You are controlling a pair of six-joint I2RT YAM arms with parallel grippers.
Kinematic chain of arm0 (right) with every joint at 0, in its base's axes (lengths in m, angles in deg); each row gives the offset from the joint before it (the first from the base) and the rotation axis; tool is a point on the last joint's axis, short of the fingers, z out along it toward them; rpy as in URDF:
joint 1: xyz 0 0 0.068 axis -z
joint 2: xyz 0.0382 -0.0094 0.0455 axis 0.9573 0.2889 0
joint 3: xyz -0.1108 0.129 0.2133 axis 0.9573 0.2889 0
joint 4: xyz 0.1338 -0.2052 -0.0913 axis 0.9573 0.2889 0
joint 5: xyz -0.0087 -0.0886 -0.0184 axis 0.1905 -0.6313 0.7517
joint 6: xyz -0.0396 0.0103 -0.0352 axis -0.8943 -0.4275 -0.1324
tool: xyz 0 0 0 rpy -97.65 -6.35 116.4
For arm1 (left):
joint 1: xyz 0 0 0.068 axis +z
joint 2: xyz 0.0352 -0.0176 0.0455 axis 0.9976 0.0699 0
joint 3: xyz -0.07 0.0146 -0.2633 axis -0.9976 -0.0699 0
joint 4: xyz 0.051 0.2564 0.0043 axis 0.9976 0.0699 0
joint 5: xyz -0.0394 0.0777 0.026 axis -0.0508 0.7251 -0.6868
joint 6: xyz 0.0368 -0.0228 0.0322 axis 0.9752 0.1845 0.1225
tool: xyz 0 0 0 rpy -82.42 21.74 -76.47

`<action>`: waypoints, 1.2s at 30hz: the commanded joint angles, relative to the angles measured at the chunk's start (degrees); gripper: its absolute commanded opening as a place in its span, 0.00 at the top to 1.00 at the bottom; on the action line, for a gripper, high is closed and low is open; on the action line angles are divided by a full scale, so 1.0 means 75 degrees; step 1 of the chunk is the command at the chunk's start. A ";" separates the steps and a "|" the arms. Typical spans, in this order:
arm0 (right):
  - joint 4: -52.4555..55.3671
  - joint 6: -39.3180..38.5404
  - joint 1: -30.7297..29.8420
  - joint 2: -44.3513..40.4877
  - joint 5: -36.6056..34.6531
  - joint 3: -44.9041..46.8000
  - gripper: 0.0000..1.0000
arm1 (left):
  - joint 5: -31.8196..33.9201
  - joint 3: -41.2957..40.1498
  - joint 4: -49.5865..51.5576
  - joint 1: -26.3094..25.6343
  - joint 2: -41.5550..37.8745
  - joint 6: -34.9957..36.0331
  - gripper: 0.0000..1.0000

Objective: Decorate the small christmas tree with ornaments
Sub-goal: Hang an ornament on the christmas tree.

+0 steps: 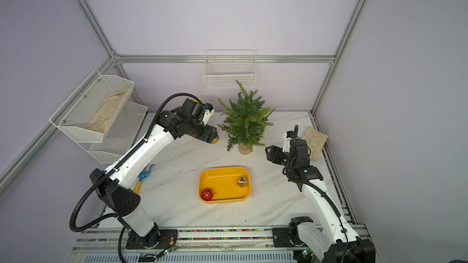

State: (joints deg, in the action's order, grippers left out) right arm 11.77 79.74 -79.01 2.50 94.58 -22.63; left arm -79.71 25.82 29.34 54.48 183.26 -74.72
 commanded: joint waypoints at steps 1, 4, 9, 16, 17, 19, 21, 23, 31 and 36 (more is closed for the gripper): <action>0.0060 0.0329 -0.0071 -0.0239 0.0287 0.0100 0.29 | 0.0216 -0.0401 -0.0181 0.0041 -0.0314 -0.0067 0.20; 0.0198 0.0631 -0.0235 -0.0379 0.0316 0.0152 0.29 | 0.0378 -0.0621 -0.0243 0.0052 -0.0514 -0.0052 0.21; 0.0411 0.1232 -0.0863 -0.0698 -0.0017 0.0337 0.30 | 0.0538 -0.1235 -0.0516 0.0160 -0.0968 -0.0093 0.20; 0.0550 0.2185 -0.2511 -0.0662 -0.0808 0.0632 0.32 | 0.0595 -0.2378 -0.1063 0.0543 -0.1743 -0.0223 0.20; 0.0536 0.2320 -0.2713 -0.0654 -0.0889 0.0697 0.33 | 0.0591 -0.2552 -0.1126 0.0604 -0.1860 -0.0233 0.20; 0.0508 0.2538 -0.3079 -0.0620 -0.1024 0.0779 0.34 | 0.0591 -0.2898 -0.1236 0.0694 -0.2070 -0.0262 0.20; 0.0512 0.2706 -0.3502 -0.0497 -0.1194 0.0759 0.36 | 0.0579 -0.3256 -0.1360 0.0806 -0.2376 -0.0285 0.20; 0.0563 0.2816 -0.3902 -0.0283 -0.1362 0.0660 0.37 | 0.0588 -0.3579 -0.1513 0.0926 -0.2609 -0.0297 0.20; 0.0684 0.2724 -0.5539 0.1526 -0.2137 -0.0342 0.38 | 0.0672 -0.5258 -0.2853 0.1487 -0.3286 -0.0132 0.20; 0.1528 0.2486 -0.5935 0.2719 -0.2672 -0.1267 0.38 | 0.0826 -0.5507 -0.3022 0.1613 -0.3357 -0.0126 0.20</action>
State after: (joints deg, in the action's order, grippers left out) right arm 18.40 98.91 -122.55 20.49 79.11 -28.90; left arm -74.45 -13.85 11.31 66.11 159.72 -76.05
